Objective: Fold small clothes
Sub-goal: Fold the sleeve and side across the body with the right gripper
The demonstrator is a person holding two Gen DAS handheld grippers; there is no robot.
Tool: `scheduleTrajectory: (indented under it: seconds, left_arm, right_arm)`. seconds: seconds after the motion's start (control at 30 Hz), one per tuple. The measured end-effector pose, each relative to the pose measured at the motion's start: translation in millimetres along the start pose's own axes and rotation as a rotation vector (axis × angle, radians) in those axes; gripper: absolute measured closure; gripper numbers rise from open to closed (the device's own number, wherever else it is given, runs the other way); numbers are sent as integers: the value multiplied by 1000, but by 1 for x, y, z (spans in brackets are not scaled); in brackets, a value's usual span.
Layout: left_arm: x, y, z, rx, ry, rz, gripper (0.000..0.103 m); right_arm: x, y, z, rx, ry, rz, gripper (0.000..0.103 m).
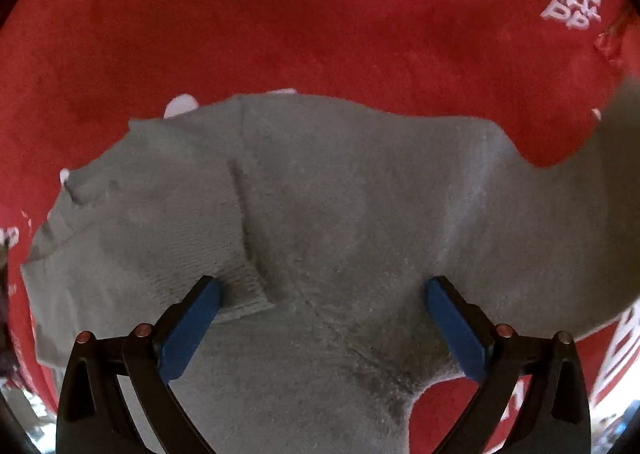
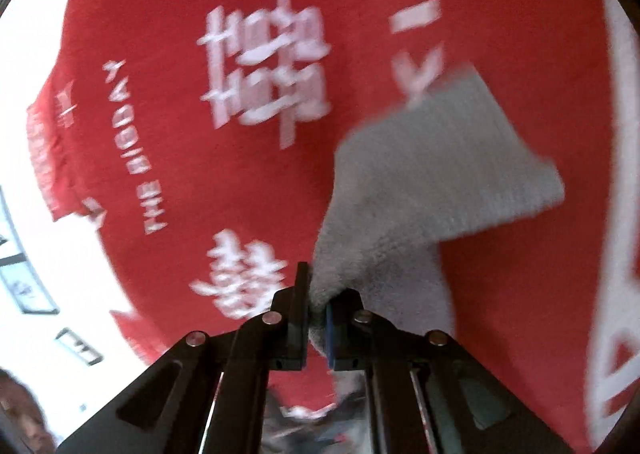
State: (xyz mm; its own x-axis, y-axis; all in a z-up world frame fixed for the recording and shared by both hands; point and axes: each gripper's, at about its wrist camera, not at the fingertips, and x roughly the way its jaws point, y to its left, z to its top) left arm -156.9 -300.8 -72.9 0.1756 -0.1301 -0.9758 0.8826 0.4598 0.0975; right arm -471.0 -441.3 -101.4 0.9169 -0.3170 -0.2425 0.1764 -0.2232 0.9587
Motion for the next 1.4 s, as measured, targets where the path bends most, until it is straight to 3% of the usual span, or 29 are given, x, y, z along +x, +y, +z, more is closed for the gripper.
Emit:
scheduleTrajectory:
  seconds: [0.1,0.23,0.4,0.5,0.67,0.83,0.87,0.9,0.93,0.97,1.03,1.1,1.13,1.2,1.23,1.3,1.4]
  left_arm:
    - [-9,11,1,-11,-1,-50,0]
    - [-36,62,-8,-84,-65,-86,0]
    - [-57,139,-27,-151,-109,-50,0]
    - [-60,185,-50,-207,-89,-10,0]
    - [-51,250,-97,-315,-50,72,0]
    - [-39,286,-130,-397,-3,89,0]
    - [-34,283,-130,-403,1,84,0]
    - [-31,290,-134,-408,2,78,0]
    - [-29,295,-136,-410,0,71,0]
    - [-29,298,-139,-411,0,67,0]
    - [-29,303,-143,-419,4,60,0]
    - [-33,306,-148,-434,9,43,0]
    - [-36,308,-149,-438,8,42,0]
    - [-40,312,-151,-444,-1,49,0]
    - [-43,314,-153,-447,-7,53,0]
    - [-47,320,-158,-453,-18,59,0]
    - [-48,331,-169,-472,-19,75,0]
  right_arm:
    - [21,24,-14,-43,70,59,96]
    - [64,64,-45,-148,196,100,96]
    - [127,108,-95,-313,351,99,96]
    - [174,125,-140,-448,470,40,96]
    - [244,115,-240,-747,704,-168,95]
    - [292,61,-320,-1028,856,-545,92]
    - [297,51,-325,-1021,873,-599,84]
    - [297,45,-325,-995,869,-620,83]
    - [295,47,-320,-933,825,-596,72]
    - [292,50,-314,-880,791,-579,48]
    - [280,55,-296,-731,678,-529,33]
    - [276,54,-278,-594,606,-500,33]
    - [276,51,-272,-524,582,-505,39]
    - [284,42,-262,-393,553,-518,90]
    - [288,42,-262,-384,537,-533,96]
    - [291,60,-271,-480,509,-491,96]
    - [297,101,-317,-750,552,-409,96]
